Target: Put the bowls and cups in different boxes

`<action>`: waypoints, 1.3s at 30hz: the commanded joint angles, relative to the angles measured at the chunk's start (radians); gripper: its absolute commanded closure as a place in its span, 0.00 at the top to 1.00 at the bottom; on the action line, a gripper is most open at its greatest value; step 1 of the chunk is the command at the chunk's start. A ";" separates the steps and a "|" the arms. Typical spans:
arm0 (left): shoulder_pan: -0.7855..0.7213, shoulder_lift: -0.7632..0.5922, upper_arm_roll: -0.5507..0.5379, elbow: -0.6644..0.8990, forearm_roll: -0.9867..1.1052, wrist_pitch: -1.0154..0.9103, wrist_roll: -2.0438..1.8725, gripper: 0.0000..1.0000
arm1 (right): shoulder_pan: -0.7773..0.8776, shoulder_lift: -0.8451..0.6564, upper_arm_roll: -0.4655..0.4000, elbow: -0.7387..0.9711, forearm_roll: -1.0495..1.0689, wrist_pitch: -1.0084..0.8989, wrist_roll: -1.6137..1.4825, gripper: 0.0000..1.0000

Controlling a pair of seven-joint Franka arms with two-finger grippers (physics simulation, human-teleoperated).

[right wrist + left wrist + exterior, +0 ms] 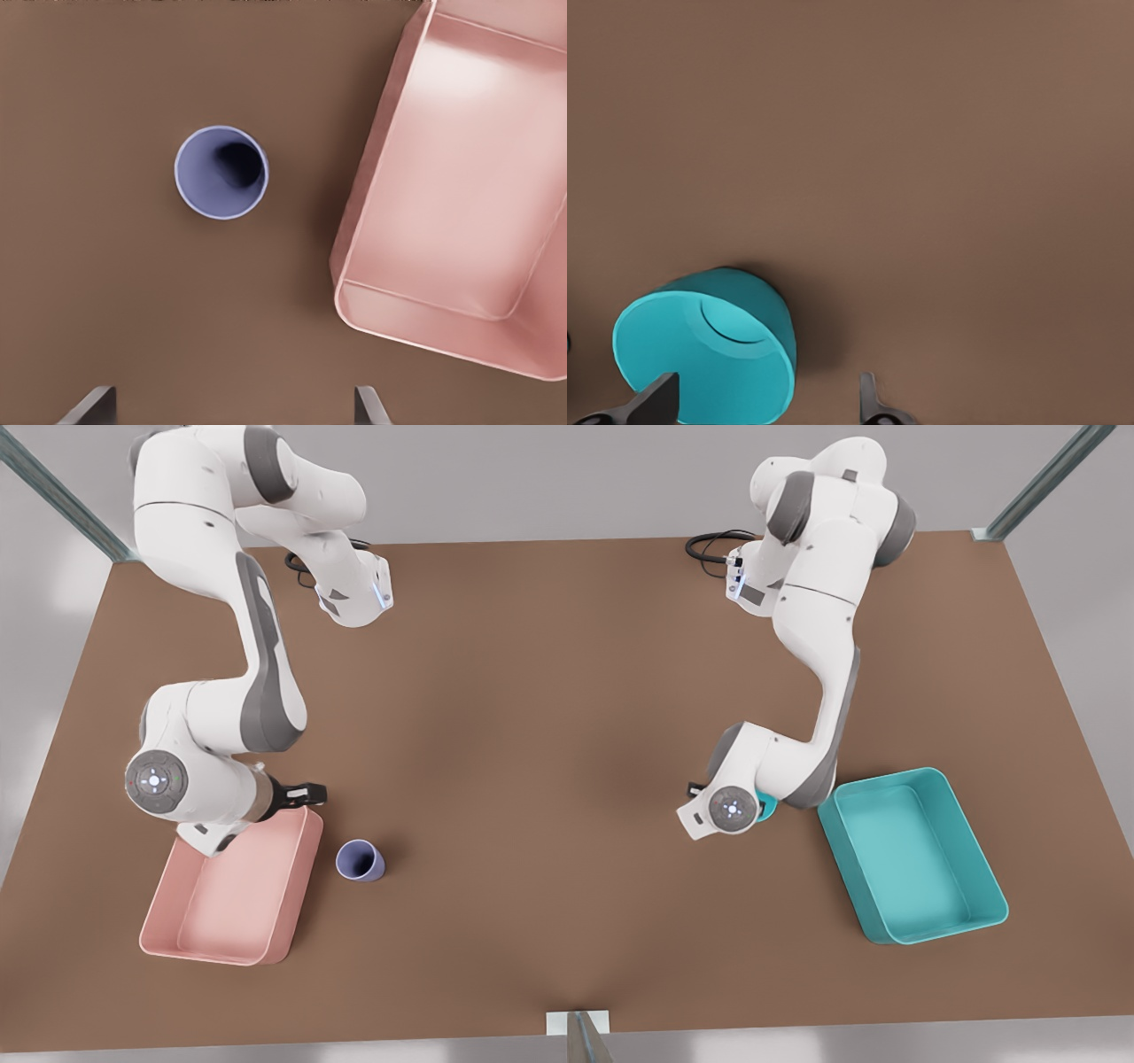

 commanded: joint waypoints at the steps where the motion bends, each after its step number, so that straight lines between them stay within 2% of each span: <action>1: 0.000 -0.015 0.001 -0.048 0.014 0.188 -0.193 1.00 | 0.006 0.024 0.000 0.001 0.003 0.125 0.093 1.00; 5: -0.003 -0.060 0.001 -0.165 0.014 0.198 -0.254 1.00 | 0.026 0.090 -0.001 0.001 0.011 0.248 0.165 1.00; 8: -0.003 -0.051 0.001 -0.202 0.013 0.315 -0.282 1.00 | 0.020 0.140 -0.003 -0.004 0.017 0.311 0.170 1.00; 11: -0.004 -0.035 0.001 -0.229 0.013 0.335 -0.282 1.00 | 0.023 0.193 -0.003 -0.004 0.020 0.389 0.241 1.00; 12: -0.004 -0.035 0.001 -0.239 0.013 0.332 -0.294 0.91 | 0.020 0.194 -0.003 -0.004 0.022 0.397 0.261 1.00; 15: -0.004 -0.038 0.007 -0.234 0.013 0.321 -0.300 0.50 | 0.010 0.214 -0.003 -0.001 0.045 0.406 0.261 1.00; 18: -0.003 -0.043 0.008 -0.228 0.014 0.298 -0.294 0.25 | 0.006 0.223 -0.003 -0.016 0.054 0.398 0.259 1.00; 22: -0.004 -0.057 0.020 -0.220 0.077 0.287 -0.296 0.21 | 0.004 0.256 -0.001 -0.030 0.056 0.395 0.256 1.00; 24: -0.003 -0.074 0.020 -0.151 0.117 0.166 -0.294 0.21 | 0.003 0.260 -0.001 -0.054 0.060 0.410 0.255 1.00; 27: 0.030 -0.110 0.022 0.099 0.115 -0.141 -0.297 0.21 | 0.000 0.275 -0.001 -0.062 0.092 0.418 0.253 1.00; 29: 0.132 -0.107 0.022 0.229 0.082 -0.202 -0.296 0.21 | 0.001 0.294 -0.001 -0.073 0.106 0.429 0.251 1.00; 31: 0.232 -0.040 0.020 0.336 0.076 -0.197 -0.294 0.21 | 0.001 0.297 -0.001 -0.074 0.108 0.433 0.253 1.00; 33: 0.345 0.035 0.022 0.398 0.013 -0.119 -0.290 0.21 | 0.001 0.300 -0.001 -0.074 0.108 0.433 0.256 0.99; 35: 0.441 0.091 0.024 0.392 0.011 -0.056 -0.133 0.21 | 0.001 0.298 -0.001 -0.074 0.108 0.433 0.256 0.63; 36: 0.450 0.115 0.033 0.386 0.013 -0.046 -0.084 0.21 | 0.001 0.298 -0.001 -0.074 0.111 0.433 0.256 0.53; 37: 0.459 0.121 0.036 0.361 0.013 -0.035 -0.078 0.21 | 0.001 0.298 -0.001 -0.073 0.128 0.432 0.256 0.52; 39: 0.462 0.121 0.054 0.288 0.010 0.051 -0.061 0.21 | 0.003 0.300 -0.001 -0.073 0.128 0.432 0.256 0.39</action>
